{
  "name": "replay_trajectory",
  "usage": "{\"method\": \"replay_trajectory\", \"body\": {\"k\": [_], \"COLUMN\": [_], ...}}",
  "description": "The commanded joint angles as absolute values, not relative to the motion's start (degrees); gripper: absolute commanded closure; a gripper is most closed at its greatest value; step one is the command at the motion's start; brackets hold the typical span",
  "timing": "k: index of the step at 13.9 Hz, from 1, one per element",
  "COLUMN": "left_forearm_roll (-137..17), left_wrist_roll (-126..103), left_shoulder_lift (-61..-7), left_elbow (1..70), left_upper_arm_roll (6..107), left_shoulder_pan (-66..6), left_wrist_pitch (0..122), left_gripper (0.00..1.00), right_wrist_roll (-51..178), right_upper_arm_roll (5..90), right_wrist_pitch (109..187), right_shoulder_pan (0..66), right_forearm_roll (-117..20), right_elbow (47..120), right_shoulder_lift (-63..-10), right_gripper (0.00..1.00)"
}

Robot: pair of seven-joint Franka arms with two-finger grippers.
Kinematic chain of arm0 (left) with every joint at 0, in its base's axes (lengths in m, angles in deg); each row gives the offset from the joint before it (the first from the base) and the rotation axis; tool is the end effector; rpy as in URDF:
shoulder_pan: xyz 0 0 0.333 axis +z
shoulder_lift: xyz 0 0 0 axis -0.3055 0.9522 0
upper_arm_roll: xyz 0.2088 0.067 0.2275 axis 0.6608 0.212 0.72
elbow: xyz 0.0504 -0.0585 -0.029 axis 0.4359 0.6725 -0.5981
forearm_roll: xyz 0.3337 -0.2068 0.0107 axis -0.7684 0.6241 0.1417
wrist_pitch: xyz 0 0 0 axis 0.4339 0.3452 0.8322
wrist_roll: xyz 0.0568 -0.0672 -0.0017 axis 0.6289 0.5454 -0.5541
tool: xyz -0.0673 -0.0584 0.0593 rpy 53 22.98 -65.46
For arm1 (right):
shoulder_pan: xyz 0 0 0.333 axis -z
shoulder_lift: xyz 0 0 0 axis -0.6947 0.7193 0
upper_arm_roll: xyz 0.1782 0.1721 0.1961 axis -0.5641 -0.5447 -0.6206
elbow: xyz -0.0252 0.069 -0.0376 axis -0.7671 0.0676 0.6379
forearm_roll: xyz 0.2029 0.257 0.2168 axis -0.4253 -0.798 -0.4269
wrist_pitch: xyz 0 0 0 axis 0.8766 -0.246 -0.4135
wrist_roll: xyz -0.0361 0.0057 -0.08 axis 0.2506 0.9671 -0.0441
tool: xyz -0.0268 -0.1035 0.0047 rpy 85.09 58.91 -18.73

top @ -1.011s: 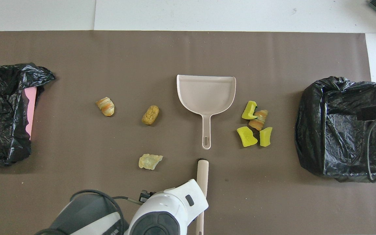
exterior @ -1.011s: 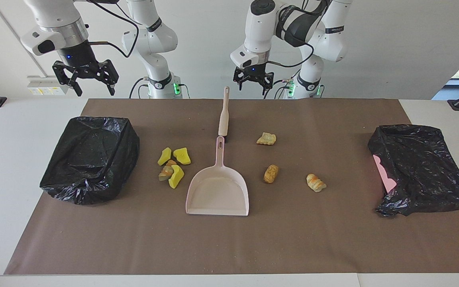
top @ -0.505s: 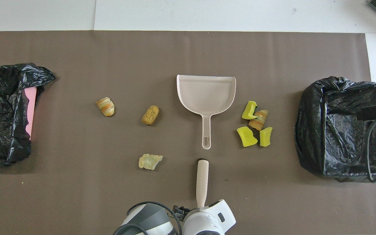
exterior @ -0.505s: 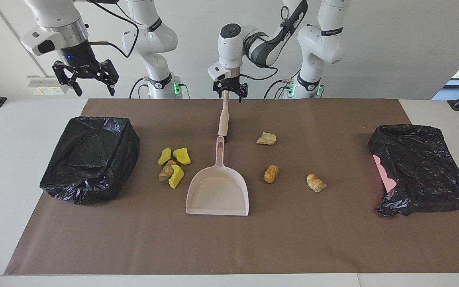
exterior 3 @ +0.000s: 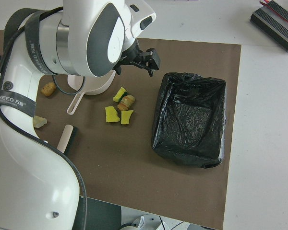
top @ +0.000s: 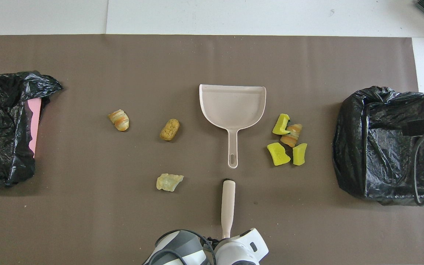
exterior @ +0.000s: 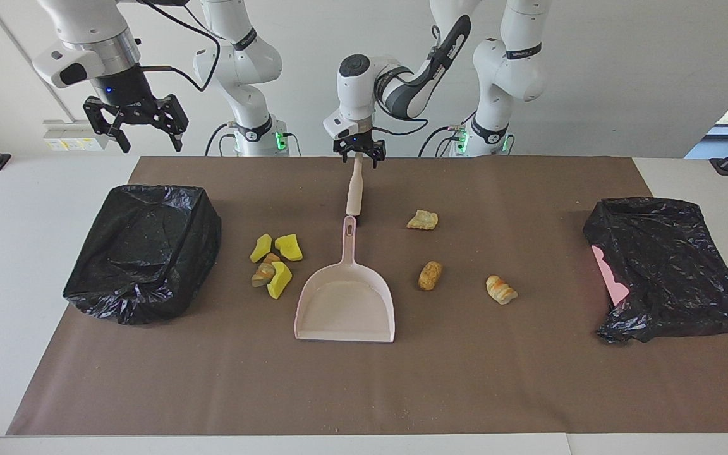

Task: Sweep and dump trash in bin
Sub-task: 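Reach the left gripper to the brush handle and grasp it, then lift the brush with the left gripper while the right gripper grasps the dustpan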

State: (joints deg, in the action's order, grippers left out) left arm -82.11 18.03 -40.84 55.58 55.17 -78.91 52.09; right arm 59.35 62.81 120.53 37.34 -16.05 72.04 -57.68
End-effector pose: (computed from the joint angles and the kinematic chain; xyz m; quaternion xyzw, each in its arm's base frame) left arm 0.2137 -0.4725 0.3315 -0.9862 0.1608 0.0381 0.0108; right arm 0.5208 -0.0232 0.6632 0.9993 0.0188 0.0319 0.0079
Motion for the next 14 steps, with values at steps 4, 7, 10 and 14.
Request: {"method": "replay_trajectory", "body": {"k": [4,7,10,14], "left_forearm_roll": [-81.83,-81.83,-81.83,-81.92], "left_wrist_roll": [19.7,21.01,21.19,21.1], "left_shoulder_lift": [-41.4,-41.75,-42.63,-46.14], "left_elbow": [54.72,54.54,53.49,52.78], "left_upper_arm_roll": [56.27,56.19,56.62,56.62], "left_shoulder_pan": [-79.66,-79.75,-78.87,-74.76], "left_wrist_pitch": [50.68,48.57,47.25,39.54], "left_gripper": [0.4,1.0,1.0,1.0], "right_wrist_roll": [60.19,60.19,60.1,59.57], "right_upper_arm_roll": [62.71,62.62,62.71,61.75], "right_wrist_pitch": [120.57,120.57,120.57,117.31], "right_shoulder_pan": [37.5,37.5,37.5,37.23], "right_forearm_roll": [-16.16,-16.16,-16.16,-15.72], "right_elbow": [72.61,72.61,72.61,72.88], "right_shoulder_lift": [-58.15,-58.15,-58.15,-58.76], "right_gripper": [0.0,0.0,0.0,0.0]}}
